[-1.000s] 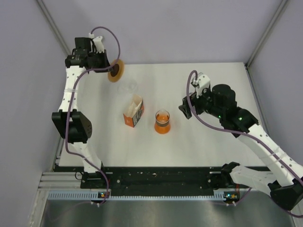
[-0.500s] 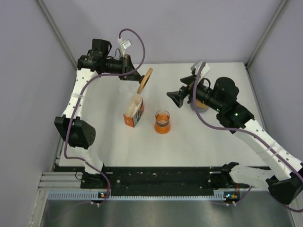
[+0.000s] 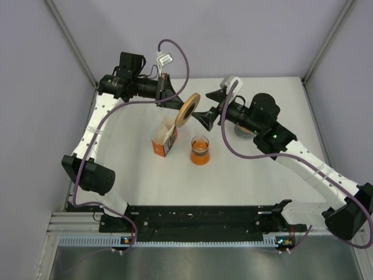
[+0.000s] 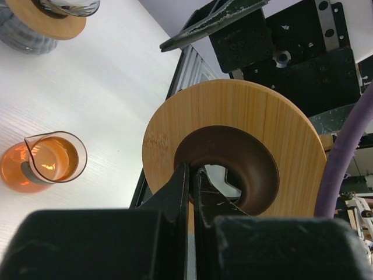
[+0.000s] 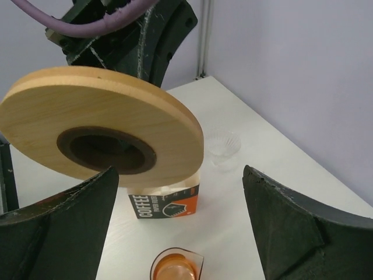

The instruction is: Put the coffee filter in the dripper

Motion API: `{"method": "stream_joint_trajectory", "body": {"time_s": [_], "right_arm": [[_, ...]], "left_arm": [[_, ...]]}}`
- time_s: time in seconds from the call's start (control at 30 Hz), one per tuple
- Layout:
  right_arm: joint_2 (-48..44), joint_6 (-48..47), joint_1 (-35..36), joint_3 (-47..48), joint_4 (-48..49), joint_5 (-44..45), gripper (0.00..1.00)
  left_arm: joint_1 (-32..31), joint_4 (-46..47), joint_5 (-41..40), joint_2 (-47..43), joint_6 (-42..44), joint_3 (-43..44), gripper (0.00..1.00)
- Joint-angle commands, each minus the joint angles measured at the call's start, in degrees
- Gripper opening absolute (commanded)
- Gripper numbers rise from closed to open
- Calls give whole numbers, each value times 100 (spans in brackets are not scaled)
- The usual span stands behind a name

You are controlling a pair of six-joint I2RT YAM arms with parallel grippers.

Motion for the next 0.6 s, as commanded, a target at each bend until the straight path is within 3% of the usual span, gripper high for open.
{"method": "stream_joint_trajectory", "body": {"time_s": [0.0,0.17,0.33,0.57], "right_arm": [[87,-64,44,405,586,-627,85],[325,-11,44,634,481,-750,78],[387,24,62,731,533,-742,62],[431,-116,62,748,332,-417,26]], "left_arm": [[-58,424,249,-299,-124,-19,0],[-198,424,240,-256,-124,-107,0],[-251,424,258,-229,-106,-142,0],[-260,424,302,-212,-80,-203,0]]}}
